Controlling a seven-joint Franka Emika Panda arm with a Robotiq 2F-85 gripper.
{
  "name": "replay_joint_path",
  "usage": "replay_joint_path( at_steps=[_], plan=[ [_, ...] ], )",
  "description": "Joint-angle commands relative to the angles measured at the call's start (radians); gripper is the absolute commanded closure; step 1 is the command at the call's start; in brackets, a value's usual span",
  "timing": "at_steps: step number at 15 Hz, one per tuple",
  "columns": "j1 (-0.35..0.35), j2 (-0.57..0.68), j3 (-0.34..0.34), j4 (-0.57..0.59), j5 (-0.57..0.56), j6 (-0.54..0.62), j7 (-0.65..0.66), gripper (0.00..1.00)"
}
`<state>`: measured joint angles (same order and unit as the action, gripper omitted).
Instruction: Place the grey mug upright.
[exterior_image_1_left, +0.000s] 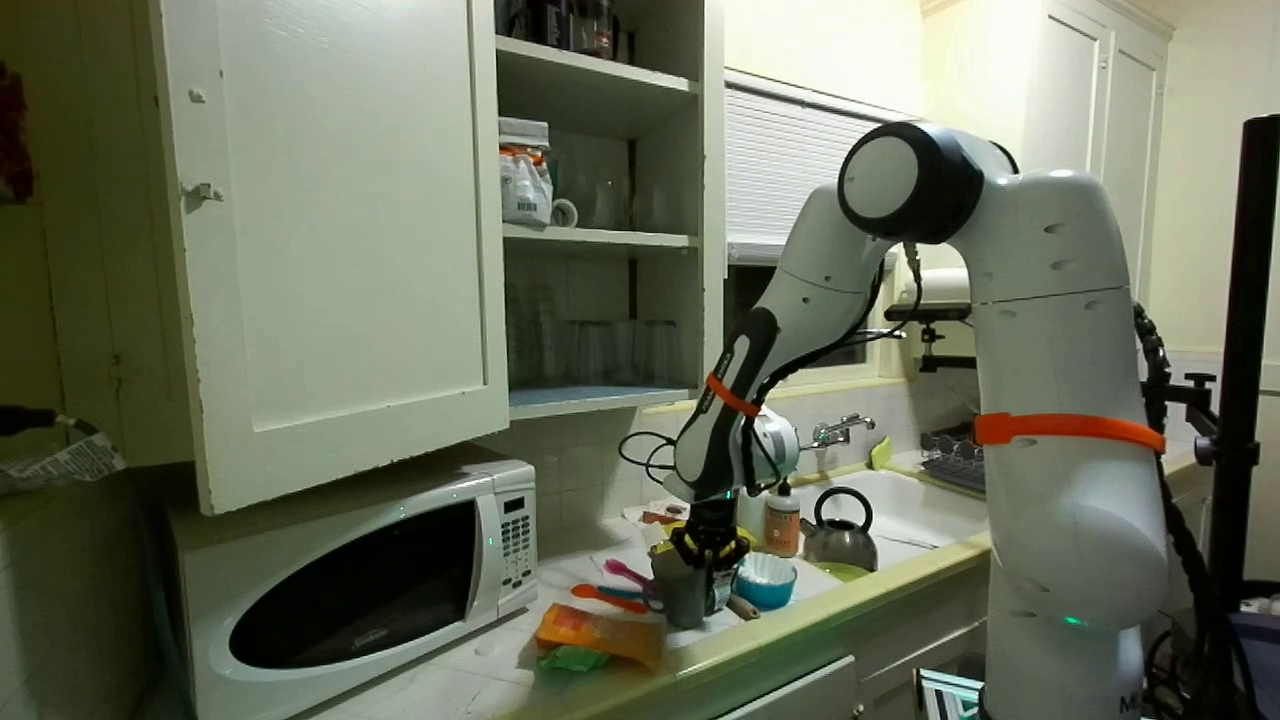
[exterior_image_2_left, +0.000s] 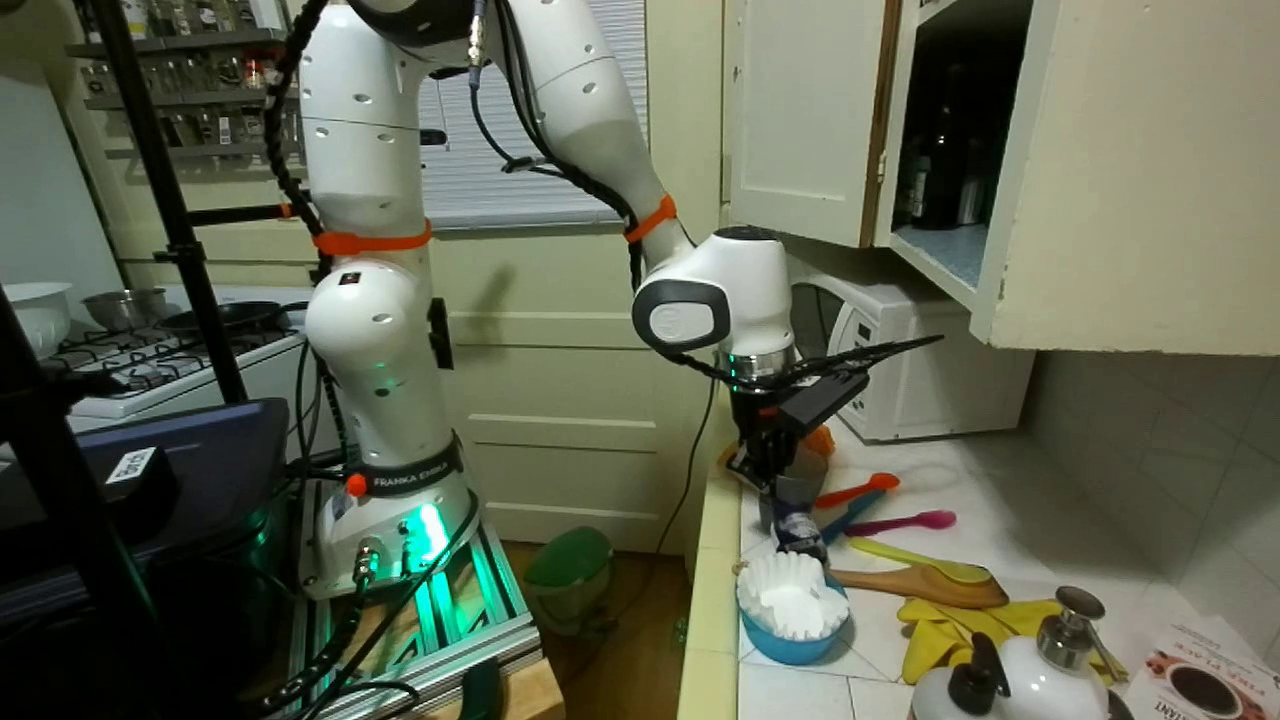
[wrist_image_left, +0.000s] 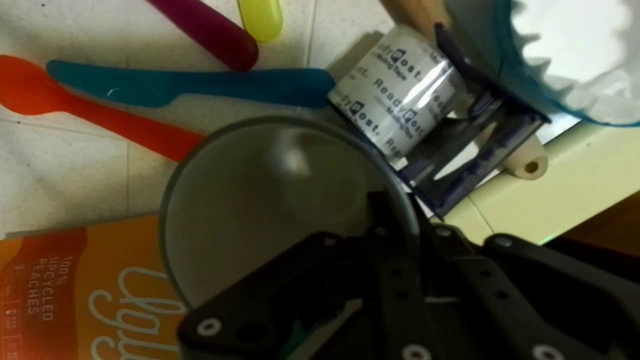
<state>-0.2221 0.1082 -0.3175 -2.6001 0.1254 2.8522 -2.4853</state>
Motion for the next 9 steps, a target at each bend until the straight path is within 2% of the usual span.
replay_joint_path(
  at_steps=[1, 5, 6, 9],
  plan=[
    [-0.062, 0.028, 0.045, 0.027, 0.149, 0.031, -0.218, 0.98],
    [-0.127, 0.058, 0.092, 0.084, 0.305, 0.003, -0.358, 0.98],
    [-0.174, 0.039, 0.148, 0.094, 0.248, -0.013, -0.290, 0.98],
    [-0.236, 0.059, 0.225, 0.125, 0.242, 0.007, -0.296, 0.98]
  ],
)
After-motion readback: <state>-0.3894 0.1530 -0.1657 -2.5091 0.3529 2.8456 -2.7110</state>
